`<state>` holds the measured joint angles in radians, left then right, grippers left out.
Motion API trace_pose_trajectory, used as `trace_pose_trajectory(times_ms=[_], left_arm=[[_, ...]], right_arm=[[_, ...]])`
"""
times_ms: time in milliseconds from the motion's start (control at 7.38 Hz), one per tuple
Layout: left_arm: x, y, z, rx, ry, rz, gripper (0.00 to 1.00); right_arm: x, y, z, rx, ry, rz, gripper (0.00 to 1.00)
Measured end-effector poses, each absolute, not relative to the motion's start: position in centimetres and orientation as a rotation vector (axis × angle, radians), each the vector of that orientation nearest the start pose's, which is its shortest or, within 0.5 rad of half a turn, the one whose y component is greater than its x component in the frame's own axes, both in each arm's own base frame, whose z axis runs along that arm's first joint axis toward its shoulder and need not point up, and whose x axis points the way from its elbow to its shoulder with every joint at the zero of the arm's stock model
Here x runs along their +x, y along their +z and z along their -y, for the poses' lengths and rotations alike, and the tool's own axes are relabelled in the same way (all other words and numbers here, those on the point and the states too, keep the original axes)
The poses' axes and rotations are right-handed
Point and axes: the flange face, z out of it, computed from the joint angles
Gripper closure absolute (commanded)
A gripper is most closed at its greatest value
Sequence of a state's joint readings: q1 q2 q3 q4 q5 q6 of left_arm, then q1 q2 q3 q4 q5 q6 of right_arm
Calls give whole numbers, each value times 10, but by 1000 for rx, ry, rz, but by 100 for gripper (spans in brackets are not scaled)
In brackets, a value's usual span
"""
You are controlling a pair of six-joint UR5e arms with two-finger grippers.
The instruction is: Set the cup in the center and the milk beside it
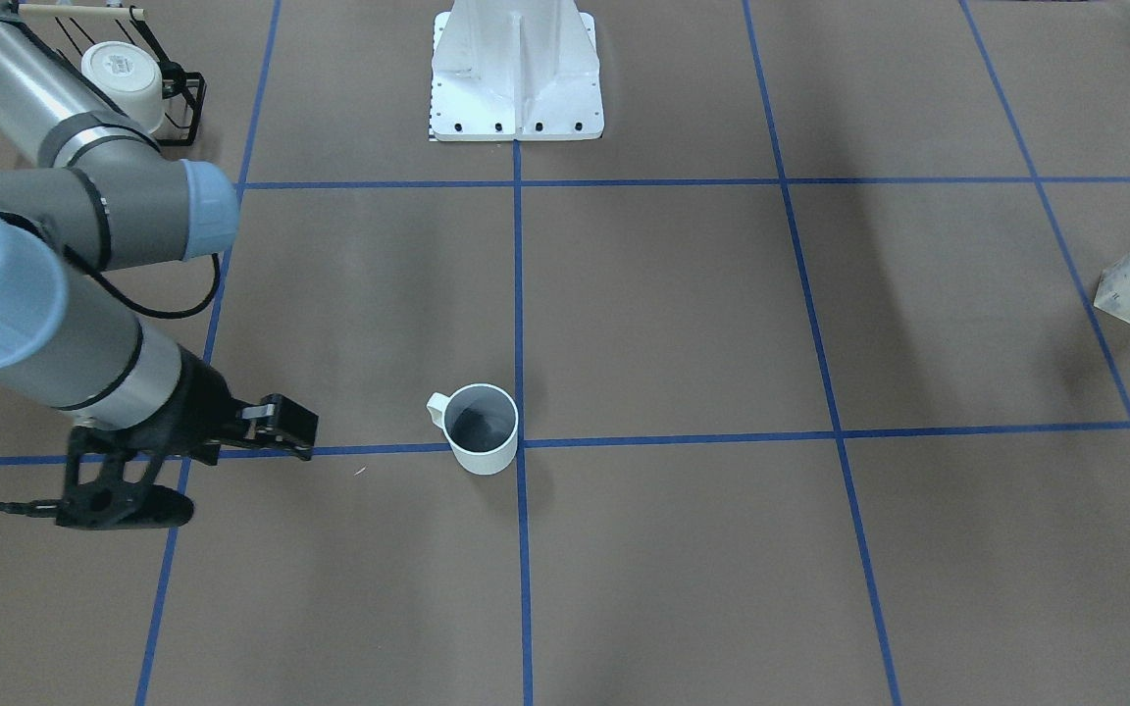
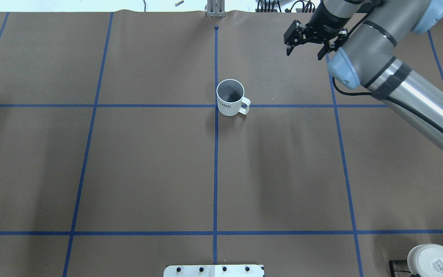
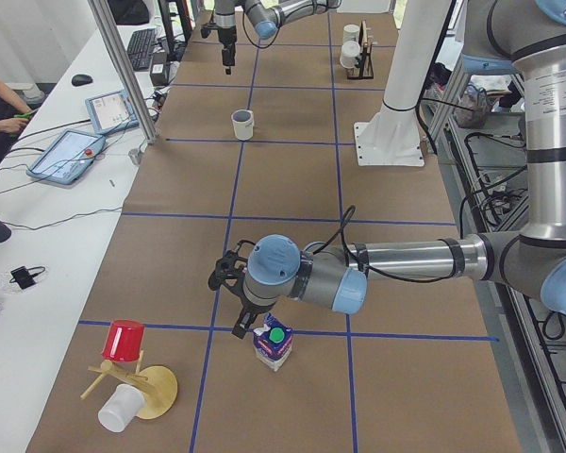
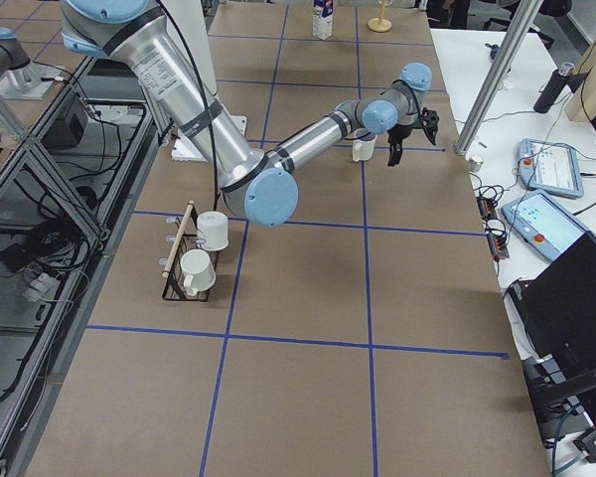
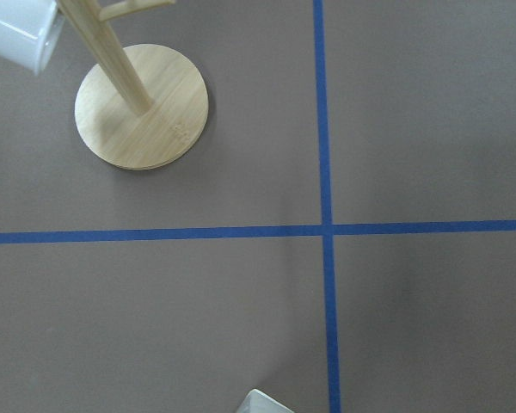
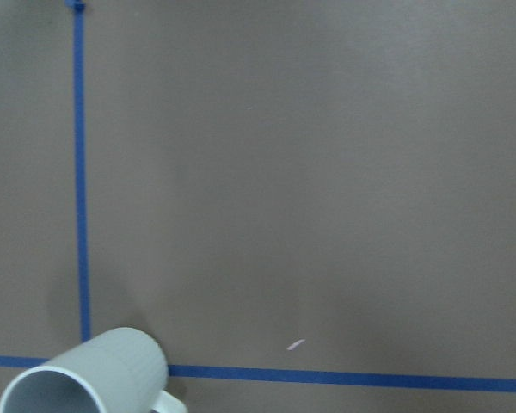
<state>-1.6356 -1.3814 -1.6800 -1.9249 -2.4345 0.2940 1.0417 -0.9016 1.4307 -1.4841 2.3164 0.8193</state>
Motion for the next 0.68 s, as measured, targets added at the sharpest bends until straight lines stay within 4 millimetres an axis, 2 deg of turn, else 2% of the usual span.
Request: trace_pose_trajectory(times_ms=[271, 406, 677], left_arm=[[-85, 655, 405, 414, 363, -771, 2], [-85, 657, 404, 415, 370, -759, 2], [-81, 661, 404, 407, 383, -746, 2]], right_arm=[[-240, 370, 660, 26, -10, 865, 0], [-214, 400, 658, 32, -46, 834, 0], [-182, 443, 650, 33, -86, 801, 0]])
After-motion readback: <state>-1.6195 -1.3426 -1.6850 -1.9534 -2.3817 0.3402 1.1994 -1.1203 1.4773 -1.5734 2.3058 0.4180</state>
